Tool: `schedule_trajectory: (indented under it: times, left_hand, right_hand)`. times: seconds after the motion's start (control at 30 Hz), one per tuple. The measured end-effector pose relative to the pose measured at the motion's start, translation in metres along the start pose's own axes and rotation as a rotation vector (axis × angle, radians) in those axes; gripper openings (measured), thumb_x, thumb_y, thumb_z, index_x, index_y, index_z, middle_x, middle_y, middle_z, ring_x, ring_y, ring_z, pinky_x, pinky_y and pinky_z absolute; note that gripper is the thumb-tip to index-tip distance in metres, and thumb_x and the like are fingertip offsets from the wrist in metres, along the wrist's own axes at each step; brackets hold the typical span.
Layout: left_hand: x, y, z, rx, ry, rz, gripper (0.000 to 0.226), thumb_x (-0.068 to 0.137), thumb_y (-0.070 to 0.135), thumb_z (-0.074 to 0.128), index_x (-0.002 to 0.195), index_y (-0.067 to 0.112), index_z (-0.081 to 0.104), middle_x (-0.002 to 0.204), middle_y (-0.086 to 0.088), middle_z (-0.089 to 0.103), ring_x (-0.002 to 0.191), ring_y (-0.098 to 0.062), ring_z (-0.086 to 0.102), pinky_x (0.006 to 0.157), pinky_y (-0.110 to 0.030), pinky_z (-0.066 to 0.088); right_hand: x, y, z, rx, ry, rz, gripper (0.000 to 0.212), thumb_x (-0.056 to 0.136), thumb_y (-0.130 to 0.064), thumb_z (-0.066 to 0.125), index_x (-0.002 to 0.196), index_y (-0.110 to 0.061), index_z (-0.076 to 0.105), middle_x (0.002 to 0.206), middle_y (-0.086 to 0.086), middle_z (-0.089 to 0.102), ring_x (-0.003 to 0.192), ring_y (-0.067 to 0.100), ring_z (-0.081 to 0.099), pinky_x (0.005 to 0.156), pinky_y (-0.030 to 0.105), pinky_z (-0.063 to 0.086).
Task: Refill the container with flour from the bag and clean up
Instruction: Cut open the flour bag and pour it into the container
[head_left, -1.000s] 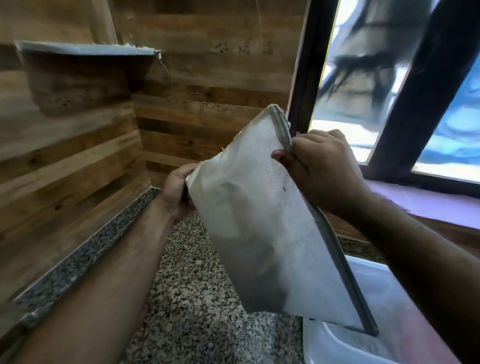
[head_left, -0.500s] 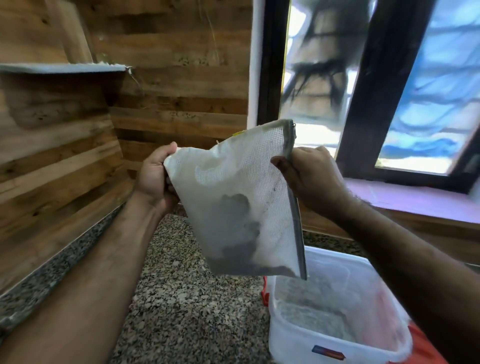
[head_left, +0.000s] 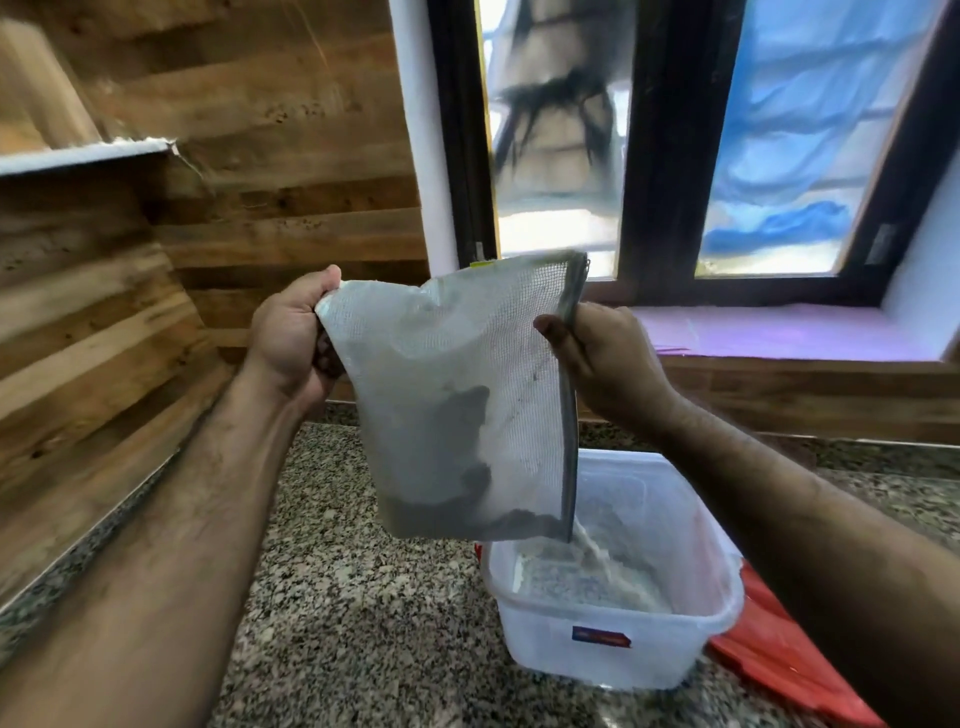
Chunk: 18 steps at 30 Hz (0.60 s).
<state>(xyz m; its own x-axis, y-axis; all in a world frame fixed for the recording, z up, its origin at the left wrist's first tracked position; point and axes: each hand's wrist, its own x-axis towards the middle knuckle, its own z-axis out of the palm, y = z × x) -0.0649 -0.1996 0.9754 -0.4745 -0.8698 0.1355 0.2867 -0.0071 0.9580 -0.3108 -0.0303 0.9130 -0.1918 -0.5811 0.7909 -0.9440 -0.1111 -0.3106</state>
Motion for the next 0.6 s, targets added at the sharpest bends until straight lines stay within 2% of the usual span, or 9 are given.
schedule_trajectory:
  times: [0.1, 0.23, 0.37, 0.43, 0.5, 0.6]
  left_hand:
    - [0.001, 0.002, 0.008, 0.082, 0.03, 0.012, 0.055, 0.104, 0.034, 0.062, 0.054, 0.02, 0.047, 0.041, 0.007, 0.039, 0.034, -0.01, 0.032, 0.041, -0.018, 0.023]
    - [-0.001, 0.001, 0.026, 0.181, 0.012, 0.019, 0.056, 0.104, 0.036, 0.063, 0.054, 0.02, 0.045, 0.041, 0.006, 0.037, 0.033, -0.01, 0.03, 0.041, -0.018, 0.024]
    - [-0.002, 0.0, 0.042, 0.243, -0.039, -0.011, 0.056, 0.101, 0.038, 0.066, 0.051, 0.019, 0.048, 0.043, 0.005, 0.038, 0.037, -0.014, 0.03, 0.047, -0.023, 0.021]
    - [-0.002, -0.001, 0.051, 0.288, -0.065, 0.002, 0.053, 0.102, 0.035, 0.066, 0.055, 0.02, 0.048, 0.043, 0.005, 0.038, 0.036, -0.013, 0.028, 0.046, -0.022, 0.019]
    - [-0.004, -0.001, 0.063, 0.337, -0.098, 0.028, 0.047, 0.104, 0.031, 0.065, 0.061, 0.02, 0.05, 0.044, 0.006, 0.038, 0.035, -0.012, 0.027, 0.044, -0.021, 0.018]
    - [-0.008, -0.001, 0.079, 0.409, -0.167, 0.057, 0.045, 0.104, 0.029, 0.065, 0.062, 0.017, 0.055, 0.045, 0.004, 0.038, 0.038, -0.014, 0.026, 0.045, -0.022, 0.018]
  right_hand:
    - [-0.015, 0.008, -0.006, 0.017, 0.019, 0.032, 0.049, 0.107, -0.05, 0.043, 0.073, -0.016, 0.051, 0.061, 0.001, 0.051, 0.051, 0.022, 0.049, 0.052, 0.026, 0.033]
    - [-0.035, 0.024, -0.009, -0.002, 0.027, 0.114, 0.058, 0.107, -0.055, 0.041, 0.072, -0.01, 0.053, 0.063, 0.004, 0.053, 0.054, 0.027, 0.051, 0.053, 0.034, 0.039]
    - [-0.055, 0.029, -0.013, 0.039, 0.033, 0.157, 0.044, 0.106, -0.052, 0.043, 0.076, -0.021, 0.05, 0.063, -0.007, 0.05, 0.051, 0.011, 0.049, 0.052, 0.021, 0.035]
    - [-0.067, 0.032, -0.013, 0.063, 0.031, 0.209, 0.04, 0.106, -0.052, 0.045, 0.078, -0.024, 0.051, 0.066, -0.014, 0.051, 0.058, 0.0, 0.052, 0.054, 0.015, 0.035]
    - [-0.079, 0.037, -0.012, 0.112, 0.041, 0.284, 0.037, 0.106, -0.051, 0.047, 0.08, -0.025, 0.055, 0.071, -0.016, 0.056, 0.063, -0.001, 0.057, 0.056, 0.02, 0.04]
    - [-0.096, 0.043, -0.013, 0.19, 0.057, 0.409, 0.052, 0.104, -0.057, 0.046, 0.085, -0.013, 0.066, 0.08, -0.001, 0.069, 0.072, 0.012, 0.068, 0.059, 0.036, 0.053]
